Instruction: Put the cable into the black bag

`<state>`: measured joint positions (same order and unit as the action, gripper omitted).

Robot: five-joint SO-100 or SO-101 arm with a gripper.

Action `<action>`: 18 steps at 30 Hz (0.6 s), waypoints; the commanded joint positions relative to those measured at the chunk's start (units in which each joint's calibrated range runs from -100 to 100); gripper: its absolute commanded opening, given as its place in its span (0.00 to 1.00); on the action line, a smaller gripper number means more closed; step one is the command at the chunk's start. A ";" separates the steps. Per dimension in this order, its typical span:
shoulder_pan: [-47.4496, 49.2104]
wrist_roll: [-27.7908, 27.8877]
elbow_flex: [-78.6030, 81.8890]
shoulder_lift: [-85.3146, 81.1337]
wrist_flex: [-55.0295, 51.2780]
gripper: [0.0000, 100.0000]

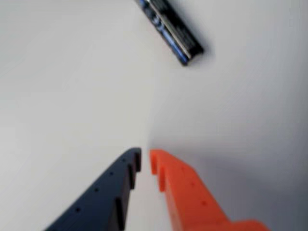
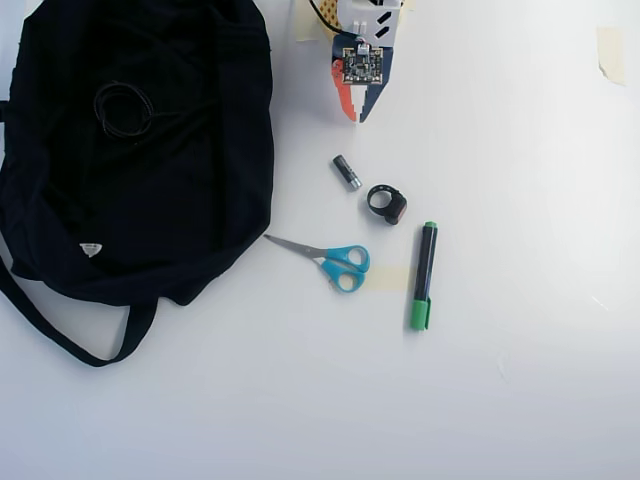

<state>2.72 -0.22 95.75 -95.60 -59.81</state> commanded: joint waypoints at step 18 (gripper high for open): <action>0.20 -0.30 3.53 -3.99 -12.88 0.02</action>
<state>2.79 -0.42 98.03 -98.67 -70.12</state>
